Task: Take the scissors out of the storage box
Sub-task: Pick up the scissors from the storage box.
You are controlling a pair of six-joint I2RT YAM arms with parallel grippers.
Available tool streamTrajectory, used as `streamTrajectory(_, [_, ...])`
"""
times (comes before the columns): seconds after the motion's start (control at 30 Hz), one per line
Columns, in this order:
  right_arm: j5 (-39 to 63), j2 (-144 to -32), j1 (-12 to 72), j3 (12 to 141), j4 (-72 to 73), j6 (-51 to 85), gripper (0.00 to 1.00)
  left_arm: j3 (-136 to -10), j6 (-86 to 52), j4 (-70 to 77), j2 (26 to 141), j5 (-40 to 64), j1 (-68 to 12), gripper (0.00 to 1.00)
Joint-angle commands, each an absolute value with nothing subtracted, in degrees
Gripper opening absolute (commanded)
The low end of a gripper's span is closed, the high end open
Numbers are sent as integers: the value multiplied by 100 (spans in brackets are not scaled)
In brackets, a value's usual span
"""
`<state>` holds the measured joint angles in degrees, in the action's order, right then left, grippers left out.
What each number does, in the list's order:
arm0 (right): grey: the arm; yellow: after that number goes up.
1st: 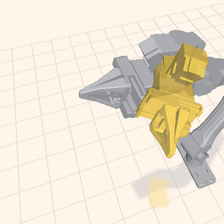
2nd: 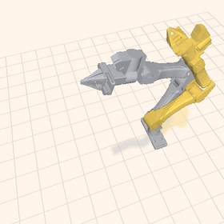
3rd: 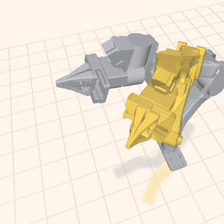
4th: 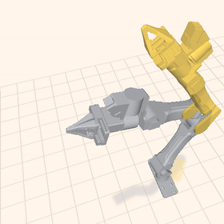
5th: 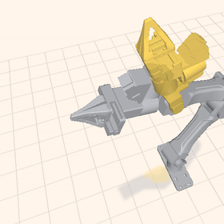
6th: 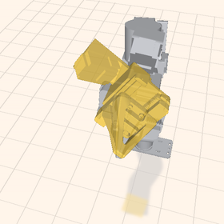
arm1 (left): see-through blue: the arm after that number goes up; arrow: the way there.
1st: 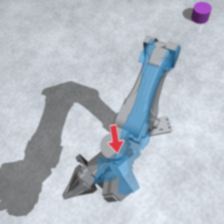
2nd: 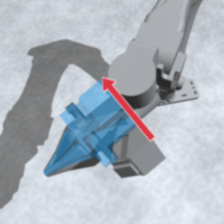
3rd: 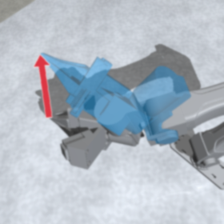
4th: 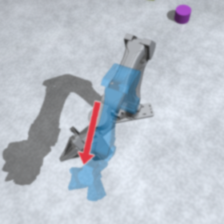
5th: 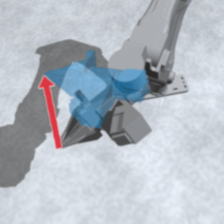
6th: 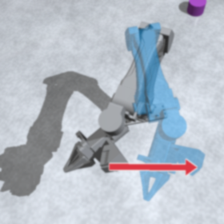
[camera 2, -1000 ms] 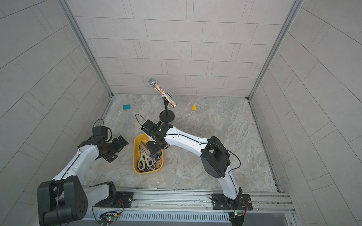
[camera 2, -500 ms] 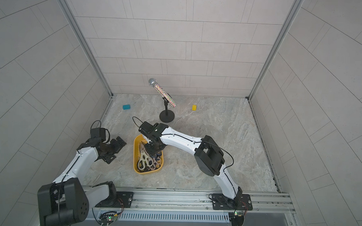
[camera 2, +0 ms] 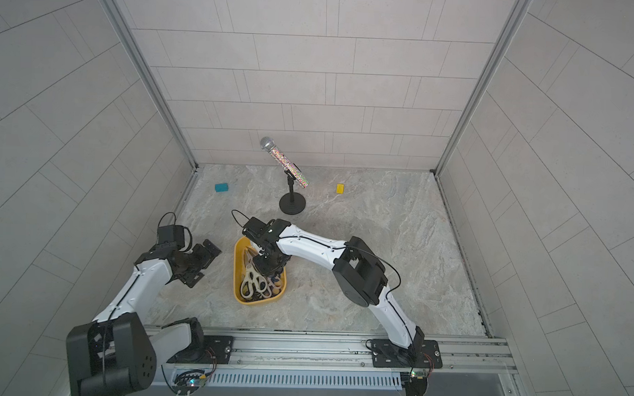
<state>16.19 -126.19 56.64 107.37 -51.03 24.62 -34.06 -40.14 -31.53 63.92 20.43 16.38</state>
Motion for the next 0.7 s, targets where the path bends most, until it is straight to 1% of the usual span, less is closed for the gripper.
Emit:
streamTrajectory(0.0, [1634, -12806, 5704, 10848, -5221, 2539, 30, -3331, -4051, -3120, 6302, 2064, 1675, 100])
streamTrajectory(0.17, [1620, -12766, 5747, 10880, -5265, 2531, 30, -3313, -4069, -3100, 6276, 2091, 1693, 100])
streamTrajectory(0.33, [1574, -12675, 5852, 10884, -5332, 2566, 34, -3302, -4070, -3078, 6268, 2120, 1708, 100])
streamTrajectory(0.5, [1405, -12664, 5915, 10806, -5392, 2627, 34, -3287, -4087, -3067, 6272, 2144, 1713, 100])
streamTrajectory(0.6, [1380, -12733, 5898, 10798, -5423, 2659, 30, -3287, -4087, -3061, 6277, 2154, 1714, 100])
streamTrajectory(0.63, [1380, -12739, 5893, 10805, -5423, 2663, 26, -3287, -4087, -3066, 6268, 2154, 1714, 100])
streamTrajectory(0.67, [1372, -12736, 5889, 10816, -5423, 2663, 25, -3287, -4087, -3062, 6279, 2152, 1728, 100])
